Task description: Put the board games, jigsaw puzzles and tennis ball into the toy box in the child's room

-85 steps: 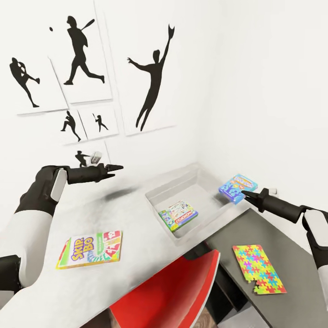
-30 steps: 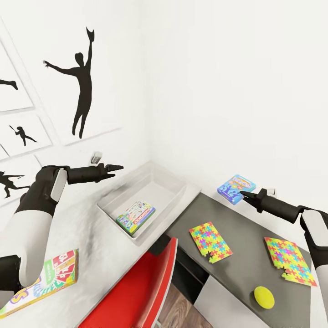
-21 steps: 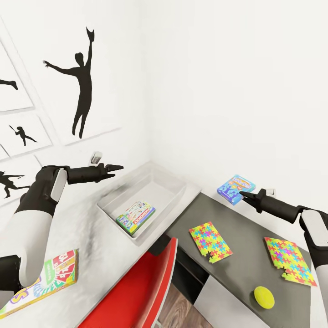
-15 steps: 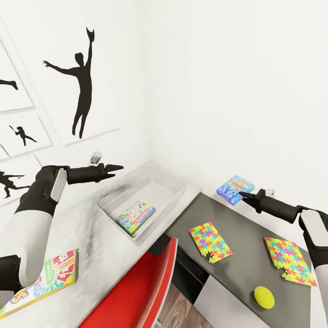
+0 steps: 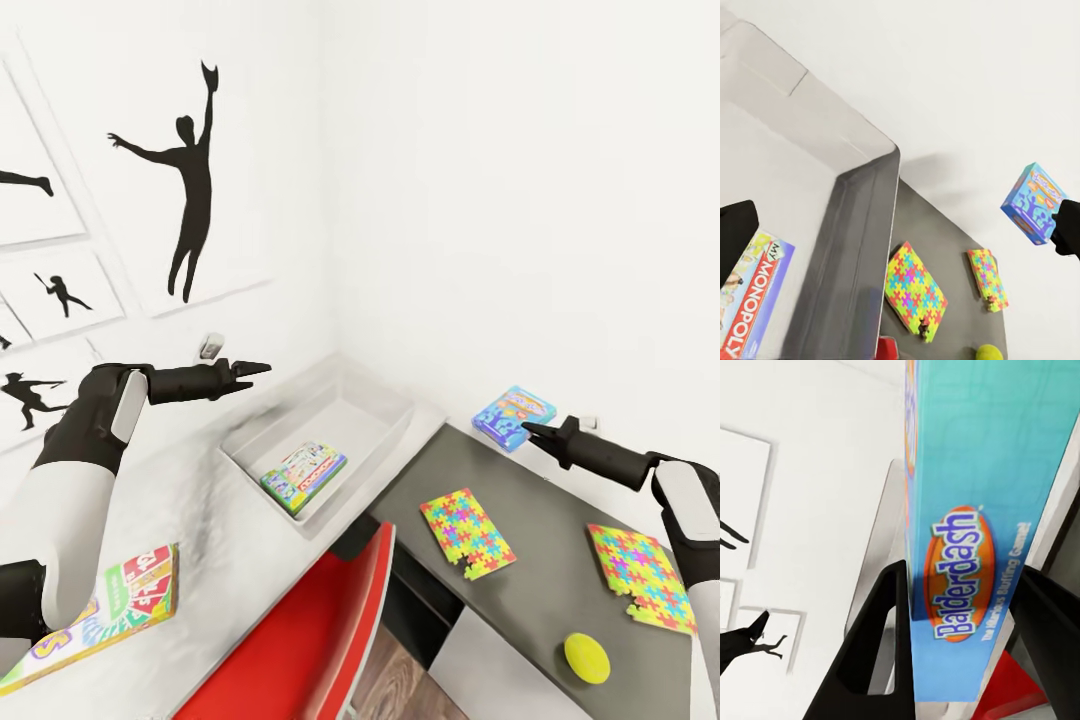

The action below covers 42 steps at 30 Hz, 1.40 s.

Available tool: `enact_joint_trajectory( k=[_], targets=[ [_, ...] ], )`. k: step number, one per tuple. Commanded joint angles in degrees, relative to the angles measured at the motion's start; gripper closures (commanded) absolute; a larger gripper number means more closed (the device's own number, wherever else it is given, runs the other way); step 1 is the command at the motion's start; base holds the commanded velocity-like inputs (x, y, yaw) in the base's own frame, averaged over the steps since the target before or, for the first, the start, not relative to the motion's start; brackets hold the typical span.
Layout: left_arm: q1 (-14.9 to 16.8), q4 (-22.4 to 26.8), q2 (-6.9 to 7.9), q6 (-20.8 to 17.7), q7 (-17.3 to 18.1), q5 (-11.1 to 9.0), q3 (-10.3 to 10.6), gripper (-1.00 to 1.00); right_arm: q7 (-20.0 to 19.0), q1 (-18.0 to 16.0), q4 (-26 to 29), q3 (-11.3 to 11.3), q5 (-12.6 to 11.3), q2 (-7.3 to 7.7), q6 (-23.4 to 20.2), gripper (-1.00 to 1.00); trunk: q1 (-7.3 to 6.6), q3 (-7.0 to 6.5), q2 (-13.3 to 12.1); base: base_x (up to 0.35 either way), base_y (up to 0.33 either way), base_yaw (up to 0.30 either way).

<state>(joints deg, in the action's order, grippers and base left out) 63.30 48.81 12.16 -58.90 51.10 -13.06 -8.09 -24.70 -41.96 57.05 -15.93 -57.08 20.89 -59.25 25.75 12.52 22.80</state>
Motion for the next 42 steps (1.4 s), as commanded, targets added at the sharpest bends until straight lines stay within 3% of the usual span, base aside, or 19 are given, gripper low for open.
enact_joint_trajectory(
  k=[1,5,10,34,42],
  targets=[
    [0.07,-0.03,-0.02,-0.16,0.32,0.23,-0.08,-1.0,-0.57,-0.06,-0.01,0.26,0.48,-0.15,-0.25,1.0,0.03,0.11,0.12,0.0,0.0,0.142],
    [0.07,-0.03,-0.03,-0.11,0.32,0.23,-0.08,-1.0,-0.66,-0.06,-0.28,2.1,0.51,-1.52,-0.2,1.0,0.03,0.11,0.12,0.0,0.0,0.067],
    [0.07,-0.03,-0.03,-0.08,0.32,0.23,-0.08,-1.0,-1.02,-0.06,-0.55,2.97,0.48,-2.14,1.39,1.0,0.03,0.11,0.12,0.0,0.0,0.135],
    [0.07,-0.03,-0.03,-0.07,0.32,0.23,-0.05,-1.0,-1.23,-0.06,-0.49,3.19,0.42,-2.17,2.21,1.0,0.03,0.11,0.12,0.0,0.0,0.025],
    [0.07,-0.03,-0.03,-0.07,0.32,0.23,-0.07,-1.0,-1.23,-0.06,-0.53,3.19,0.39,-2.17,2.21,1.0,0.03,0.11,0.12,0.0,-0.011,0.158]
  ],
)
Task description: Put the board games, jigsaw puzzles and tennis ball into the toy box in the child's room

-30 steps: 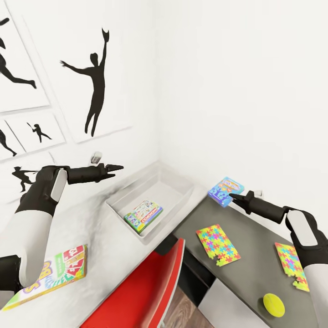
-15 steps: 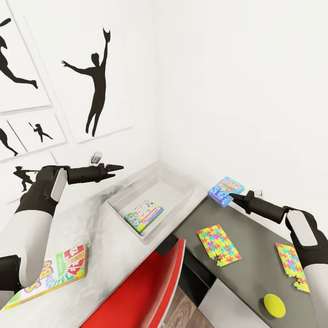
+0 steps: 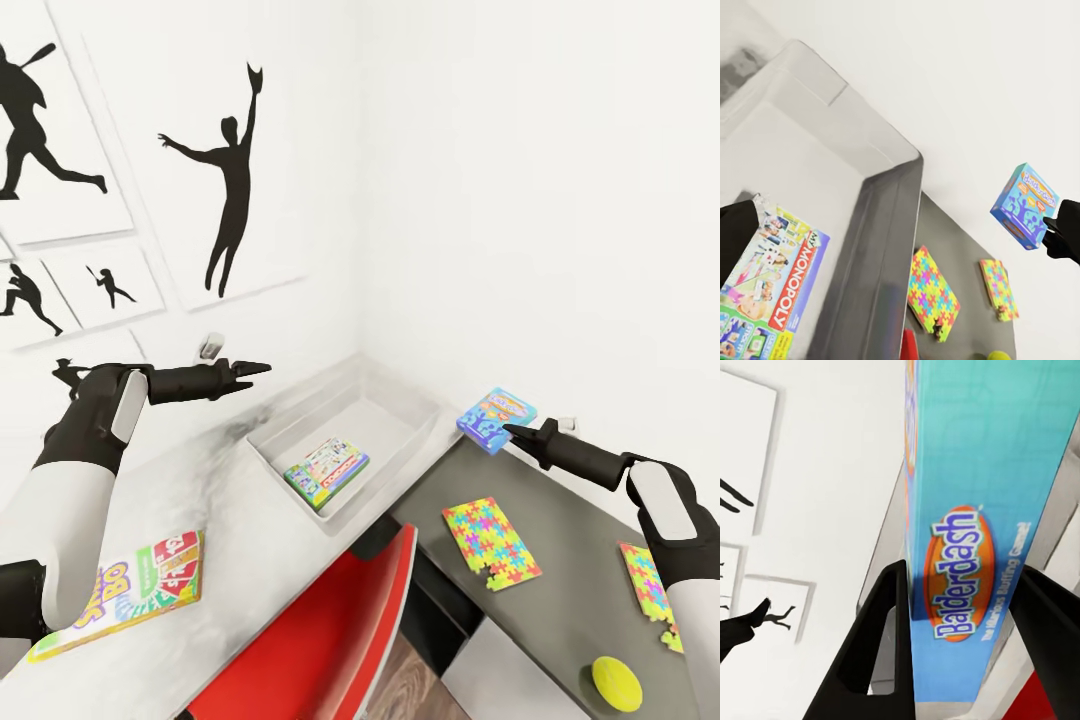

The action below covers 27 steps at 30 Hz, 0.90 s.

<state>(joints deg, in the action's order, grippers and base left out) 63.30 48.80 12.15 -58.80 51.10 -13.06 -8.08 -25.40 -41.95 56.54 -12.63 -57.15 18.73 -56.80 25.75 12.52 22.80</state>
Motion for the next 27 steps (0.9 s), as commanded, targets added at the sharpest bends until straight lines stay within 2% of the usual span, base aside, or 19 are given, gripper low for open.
enact_joint_trajectory(
  k=[1,9,20,27],
  targets=[
    [0.07,-0.02,-0.02,-0.17,0.32,0.23,-0.09,-1.0,-0.53,-0.06,-0.01,-0.12,0.46,-0.01,-0.25,1.0,0.03,0.11,0.12,0.0,-0.063,0.051],
    [0.07,-0.02,-0.02,-0.25,0.32,0.23,-0.09,-1.0,-0.47,-0.06,0.01,-0.12,0.53,-0.01,-0.24,1.0,0.03,0.11,0.12,0.0,-0.123,0.03],
    [0.07,-0.02,-0.02,-0.09,0.32,0.23,-0.09,-1.0,-0.46,-0.06,0.06,-0.12,0.55,-0.01,-0.23,1.0,0.03,0.11,0.12,0.061,-0.054,0.236],
    [0.07,-0.02,-0.02,-0.11,0.29,0.23,-0.09,-1.0,-0.44,-0.06,0.06,-0.12,0.55,-0.01,-0.23,1.0,0.03,0.11,0.12,0.011,-0.001,0.075]
  ],
)
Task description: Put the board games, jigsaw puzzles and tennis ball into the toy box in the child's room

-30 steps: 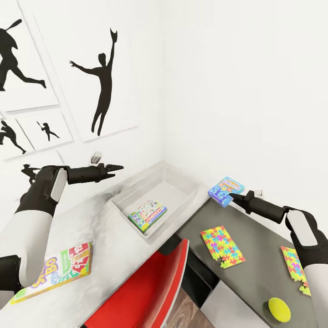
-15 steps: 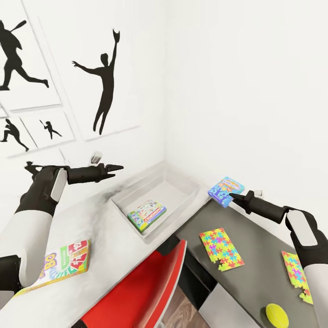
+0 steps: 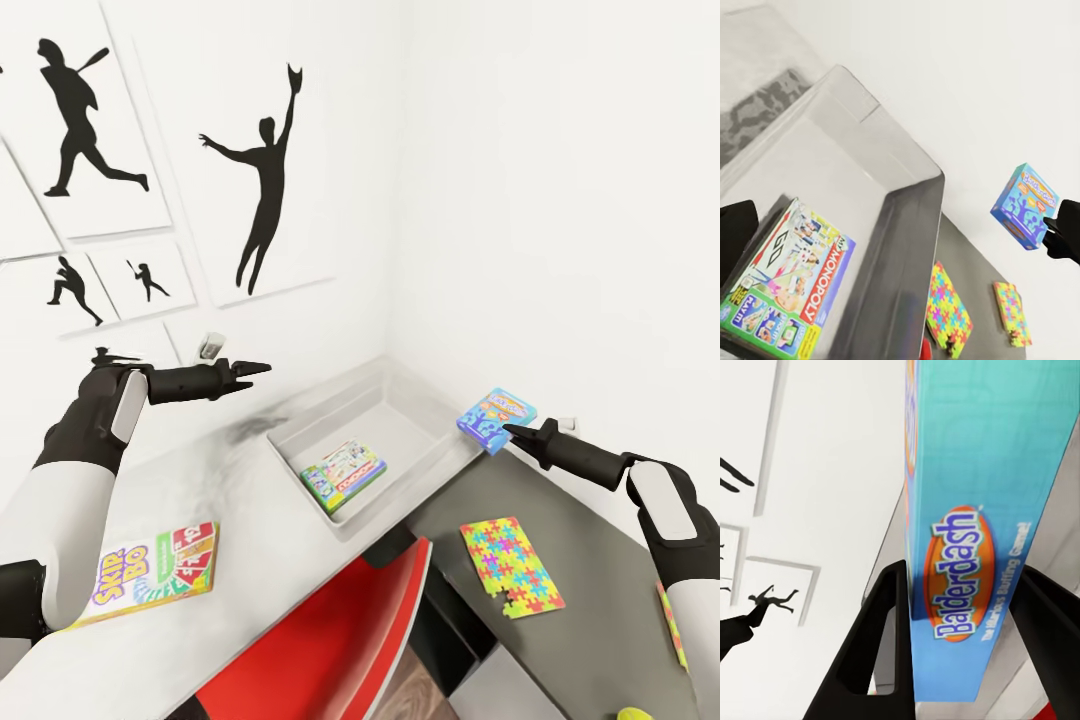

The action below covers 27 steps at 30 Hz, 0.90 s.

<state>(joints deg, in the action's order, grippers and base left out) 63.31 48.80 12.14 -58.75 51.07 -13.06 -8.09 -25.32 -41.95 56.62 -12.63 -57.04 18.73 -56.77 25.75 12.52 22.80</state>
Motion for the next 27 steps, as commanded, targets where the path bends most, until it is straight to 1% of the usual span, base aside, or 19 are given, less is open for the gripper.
enact_joint_trajectory(
  k=[1,7,22,27],
  targets=[
    [0.06,-0.02,-0.01,-0.19,0.3,0.23,-0.08,-1.0,-0.53,-0.06,-0.01,-0.12,0.44,-0.01,-0.26,1.0,0.03,0.11,0.12,0.002,0.0,0.125],
    [0.06,-0.02,-0.04,-0.15,0.27,0.23,-0.08,-1.0,-0.56,-0.06,-0.01,-0.12,0.44,-0.01,-0.27,1.0,0.03,0.11,0.12,0.033,0.0,0.226],
    [0.06,-0.02,-0.16,-0.14,0.26,0.23,0.0,-1.0,-0.68,-0.06,0.23,-0.18,0.44,0.05,-0.19,1.0,0.03,0.11,0.12,0.033,-0.001,0.286],
    [0.06,-0.02,-0.18,-0.14,0.26,0.23,-0.01,-1.0,-0.73,-0.06,0.37,-0.25,0.44,0.07,-0.19,1.0,0.03,0.11,0.12,0.001,-0.134,0.288]
  ],
)
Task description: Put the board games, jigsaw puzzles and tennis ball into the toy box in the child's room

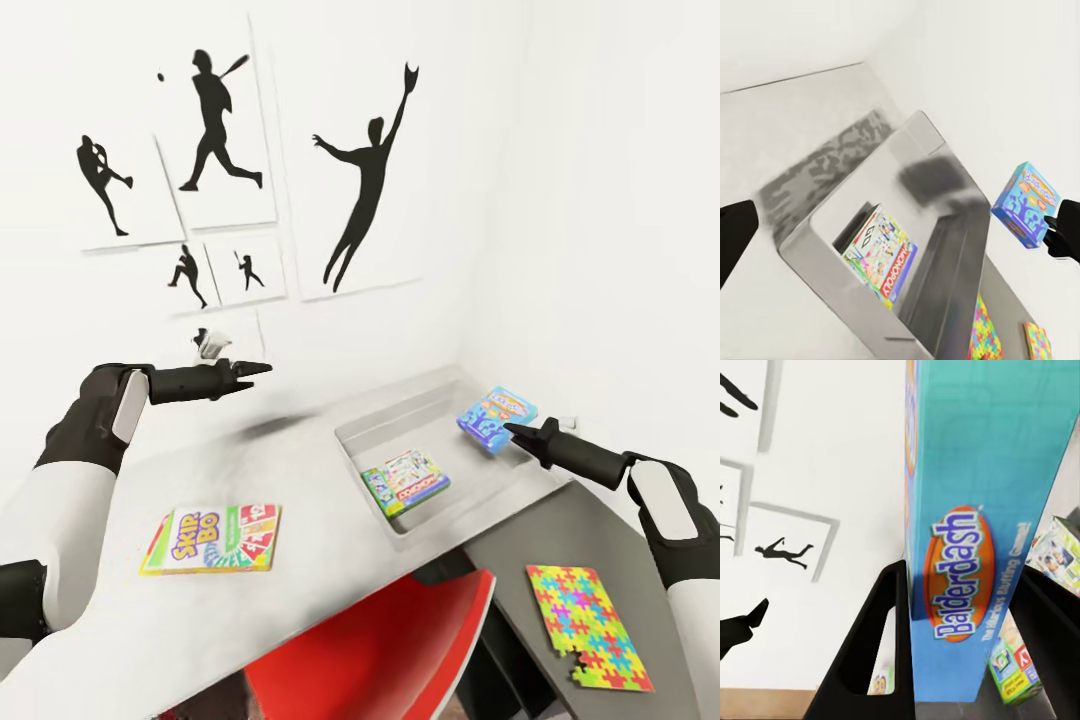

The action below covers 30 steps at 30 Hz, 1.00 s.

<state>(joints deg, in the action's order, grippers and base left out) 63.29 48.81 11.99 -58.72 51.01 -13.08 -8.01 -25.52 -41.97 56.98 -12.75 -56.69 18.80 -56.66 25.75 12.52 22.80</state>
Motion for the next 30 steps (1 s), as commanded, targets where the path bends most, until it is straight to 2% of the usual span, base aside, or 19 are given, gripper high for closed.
enact_joint_trajectory(
  k=[1,14,24,30],
  targets=[
    [0.08,-0.04,-0.04,-0.17,0.32,0.24,-0.08,-1.0,-0.55,-0.05,0.01,-0.13,0.09,-0.01,-0.29,1.0,0.03,0.11,0.12,0.0,-0.198,0.288],
    [0.08,-0.04,-0.11,-0.17,0.27,0.24,-0.16,-1.0,-0.5,-0.05,0.01,-0.17,0.09,-0.08,-0.29,1.0,0.03,0.11,0.12,0.0,-0.1,0.288],
    [0.08,-0.04,-0.04,-0.17,0.32,0.24,-0.16,-1.0,-0.5,-0.05,-0.18,-0.22,0.09,-0.02,-0.29,1.0,0.03,0.11,0.12,0.0,-0.012,0.283],
    [0.08,-0.04,-0.04,-0.1,0.24,0.25,-0.24,-1.0,-0.45,-0.05,-0.37,-0.18,0.09,-0.02,-0.21,1.0,0.03,0.11,0.12,0.06,0.0,0.144]
  ],
)
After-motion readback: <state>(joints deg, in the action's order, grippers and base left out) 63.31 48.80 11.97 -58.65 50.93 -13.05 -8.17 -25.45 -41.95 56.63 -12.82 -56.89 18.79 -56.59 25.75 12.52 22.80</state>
